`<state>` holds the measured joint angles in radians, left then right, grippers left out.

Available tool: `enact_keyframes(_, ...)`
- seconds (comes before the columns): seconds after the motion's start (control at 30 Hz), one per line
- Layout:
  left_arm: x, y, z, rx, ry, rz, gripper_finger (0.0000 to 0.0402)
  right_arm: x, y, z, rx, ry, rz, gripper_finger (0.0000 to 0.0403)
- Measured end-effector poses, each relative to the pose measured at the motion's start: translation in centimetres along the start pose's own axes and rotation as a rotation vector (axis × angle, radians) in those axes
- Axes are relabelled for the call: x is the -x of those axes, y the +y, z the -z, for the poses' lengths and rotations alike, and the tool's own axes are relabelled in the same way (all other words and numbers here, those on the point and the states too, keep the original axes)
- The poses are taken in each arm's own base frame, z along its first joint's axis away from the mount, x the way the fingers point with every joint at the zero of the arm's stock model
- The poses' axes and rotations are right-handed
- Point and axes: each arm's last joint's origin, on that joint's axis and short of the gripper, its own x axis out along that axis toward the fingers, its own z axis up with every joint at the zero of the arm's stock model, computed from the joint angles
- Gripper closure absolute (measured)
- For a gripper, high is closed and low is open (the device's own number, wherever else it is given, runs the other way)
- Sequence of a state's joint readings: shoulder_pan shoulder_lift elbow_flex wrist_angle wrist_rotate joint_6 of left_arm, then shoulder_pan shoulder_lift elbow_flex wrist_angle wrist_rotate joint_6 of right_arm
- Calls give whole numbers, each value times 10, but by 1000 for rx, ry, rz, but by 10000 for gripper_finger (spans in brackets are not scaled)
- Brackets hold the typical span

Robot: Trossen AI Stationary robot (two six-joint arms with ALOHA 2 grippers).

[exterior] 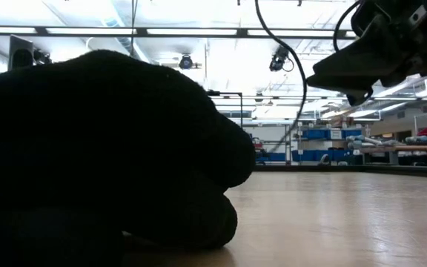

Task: Coil cords
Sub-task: Coil the black wire cable into the black spool

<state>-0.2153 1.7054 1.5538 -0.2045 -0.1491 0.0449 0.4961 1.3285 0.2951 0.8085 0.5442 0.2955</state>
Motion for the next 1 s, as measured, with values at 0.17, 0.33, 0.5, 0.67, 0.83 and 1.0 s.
enact_keyframes(0.17, 1, 1, -4, 0, -26, -10, 401, -5, -4, 2, 20, -1, 21, 260)
enact_keyframes(0.33, 1, 1, -6, 3, -45, -12, 401, -12, -2, -1, 68, -6, 34, 259)
enact_keyframes(0.5, 1, 1, -4, 6, -25, -23, 401, -14, 0, -1, 60, 25, 31, 263)
enact_keyframes(0.67, 1, 1, -4, 7, -23, -36, 401, -13, 0, 8, -46, 134, -29, 264)
enact_keyframes(0.83, 1, 1, -8, 11, -58, -38, 401, -13, -3, 12, -59, 154, 18, 264)
enact_keyframes(1.0, 1, 1, -8, 12, -63, -38, 401, -14, -5, 8, 8, 102, 90, 264)
